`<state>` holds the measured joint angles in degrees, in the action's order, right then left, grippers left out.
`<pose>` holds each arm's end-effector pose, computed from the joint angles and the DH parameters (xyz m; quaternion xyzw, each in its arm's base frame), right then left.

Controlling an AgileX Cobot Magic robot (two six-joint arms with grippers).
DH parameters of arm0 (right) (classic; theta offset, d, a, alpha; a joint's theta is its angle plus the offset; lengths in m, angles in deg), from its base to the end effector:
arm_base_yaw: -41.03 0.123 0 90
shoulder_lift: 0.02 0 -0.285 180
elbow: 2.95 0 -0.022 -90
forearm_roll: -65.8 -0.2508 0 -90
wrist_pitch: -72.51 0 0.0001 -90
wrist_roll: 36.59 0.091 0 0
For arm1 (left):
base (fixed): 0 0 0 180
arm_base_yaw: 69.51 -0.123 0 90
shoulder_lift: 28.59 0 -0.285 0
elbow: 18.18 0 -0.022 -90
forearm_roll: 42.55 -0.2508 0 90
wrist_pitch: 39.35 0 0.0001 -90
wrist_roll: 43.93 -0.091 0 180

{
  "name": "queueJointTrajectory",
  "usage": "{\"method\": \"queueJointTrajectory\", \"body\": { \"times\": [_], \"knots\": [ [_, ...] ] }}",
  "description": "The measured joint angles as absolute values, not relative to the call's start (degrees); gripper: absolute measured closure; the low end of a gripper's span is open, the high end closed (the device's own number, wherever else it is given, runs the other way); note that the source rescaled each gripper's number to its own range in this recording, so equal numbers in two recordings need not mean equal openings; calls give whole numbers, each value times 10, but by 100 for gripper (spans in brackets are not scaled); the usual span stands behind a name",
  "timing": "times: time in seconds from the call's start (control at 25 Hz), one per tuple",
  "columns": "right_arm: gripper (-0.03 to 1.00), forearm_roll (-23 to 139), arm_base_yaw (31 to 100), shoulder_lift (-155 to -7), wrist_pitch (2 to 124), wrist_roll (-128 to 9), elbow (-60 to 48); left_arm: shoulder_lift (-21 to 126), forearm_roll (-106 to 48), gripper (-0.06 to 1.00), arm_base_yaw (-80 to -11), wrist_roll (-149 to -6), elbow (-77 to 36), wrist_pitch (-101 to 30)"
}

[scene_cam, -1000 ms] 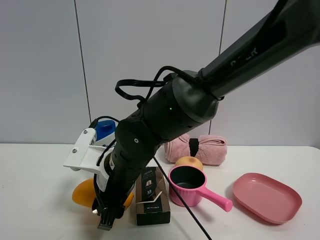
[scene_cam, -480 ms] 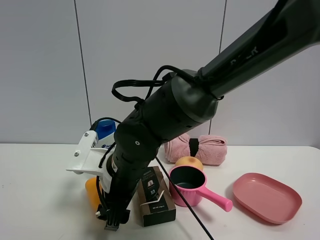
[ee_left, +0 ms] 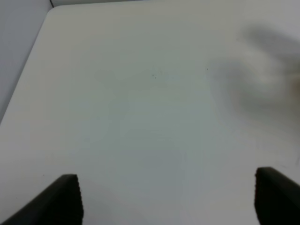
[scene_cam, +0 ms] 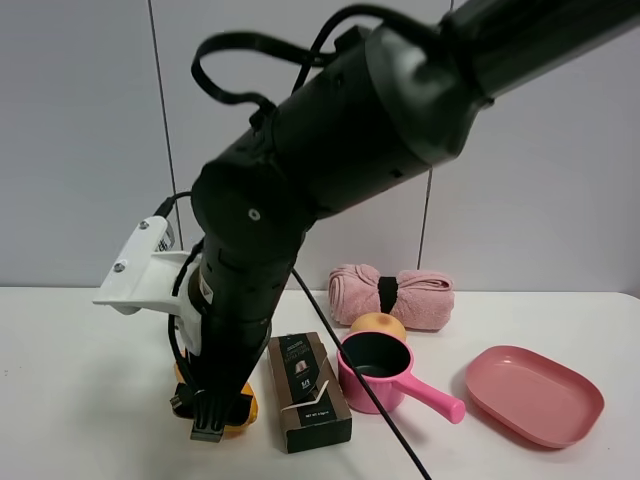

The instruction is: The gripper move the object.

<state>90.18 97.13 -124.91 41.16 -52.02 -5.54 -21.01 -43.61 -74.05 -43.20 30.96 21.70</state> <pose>0.2557 0.3454 0.1633 -0.6784 0.6843 -0.0614 0.2604 -0.0046 0.0011 0.2741 -0.0397 0.8552 0.0264 0.5161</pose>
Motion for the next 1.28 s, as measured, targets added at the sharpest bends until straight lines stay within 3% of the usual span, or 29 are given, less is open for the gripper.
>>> {"method": "queueJointTrajectory", "body": {
  "times": [0.32,0.56,0.84,0.96,1.28],
  "knots": [
    [35,947,984,-1134,200,-475,-56,-210,-436,-6,-741,-432,310,217],
    [35,1043,923,-1100,39,-311,-56,-210,-436,-6,-741,-432,310,217],
    [35,1032,814,-1036,28,-321,-56,-210,-436,-6,-741,-432,310,217],
    [35,948,754,-995,28,-374,-51,-210,-436,-6,-741,-432,310,217],
    [35,719,561,-800,109,-478,142,-210,-436,-6,-741,-432,310,217]
  ]
}}
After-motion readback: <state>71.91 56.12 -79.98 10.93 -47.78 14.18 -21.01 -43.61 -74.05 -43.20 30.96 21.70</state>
